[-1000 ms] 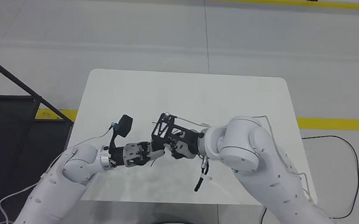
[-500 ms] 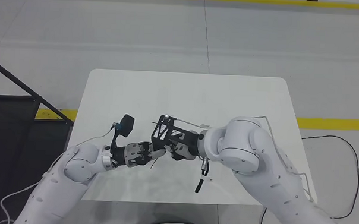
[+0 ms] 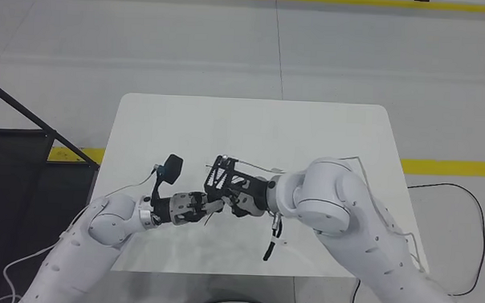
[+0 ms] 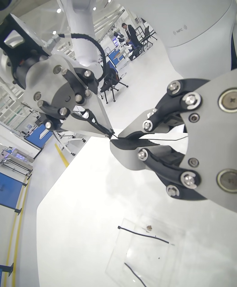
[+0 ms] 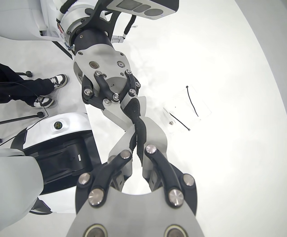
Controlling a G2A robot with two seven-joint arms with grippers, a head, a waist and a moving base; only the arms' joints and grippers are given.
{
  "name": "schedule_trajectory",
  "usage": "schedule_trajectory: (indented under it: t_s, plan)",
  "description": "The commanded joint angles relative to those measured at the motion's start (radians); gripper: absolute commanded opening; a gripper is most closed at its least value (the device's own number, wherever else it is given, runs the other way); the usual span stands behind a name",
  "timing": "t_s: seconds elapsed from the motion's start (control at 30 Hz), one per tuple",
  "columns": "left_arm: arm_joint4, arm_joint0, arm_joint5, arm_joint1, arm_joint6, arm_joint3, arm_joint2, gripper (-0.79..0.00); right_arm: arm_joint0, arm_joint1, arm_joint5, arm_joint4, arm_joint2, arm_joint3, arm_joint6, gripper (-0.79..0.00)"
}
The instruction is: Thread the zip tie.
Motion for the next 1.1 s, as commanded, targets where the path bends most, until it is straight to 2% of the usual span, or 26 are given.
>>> schedule_trajectory:
  t_s: [0.0, 0.07, 0.1, 0.47, 0.9, 0.97, 1.07]
  plan:
    - [-0.004, 0.0, -0.001, 0.0, 0.013, 0.005, -0.003, -0.785, -0.005, 0.003, 0.004, 0.001, 0.009, -0.005, -0.006, -0.157]
    - [-0.012, 0.001, -0.006, 0.0, 0.029, 0.01, -0.008, -0.785, -0.019, 0.007, 0.009, -0.003, 0.028, -0.019, -0.024, -0.025]
    - [-0.015, 0.002, -0.009, 0.0, 0.037, 0.013, -0.012, -0.785, -0.031, 0.011, 0.012, -0.009, 0.04, -0.028, -0.034, 0.0]
    - [-0.075, 0.041, -0.071, -0.008, 0.204, 0.023, -0.048, -0.785, -0.27, 0.053, 0.047, -0.093, 0.192, -0.187, -0.226, 0.0]
    - [-0.076, 0.044, -0.057, -0.009, 0.215, 0.019, -0.048, -0.785, -0.28, 0.053, 0.043, -0.089, 0.187, -0.18, -0.244, 0.0]
    - [-0.071, 0.048, -0.022, -0.013, 0.24, 0.004, -0.045, -0.785, -0.289, 0.053, 0.03, -0.091, 0.18, -0.158, -0.278, 0.0]
    - [-0.047, 0.054, -0.013, -0.025, 0.335, 0.004, -0.043, -0.785, -0.307, 0.053, 0.01, -0.082, 0.183, -0.128, -0.359, 0.0]
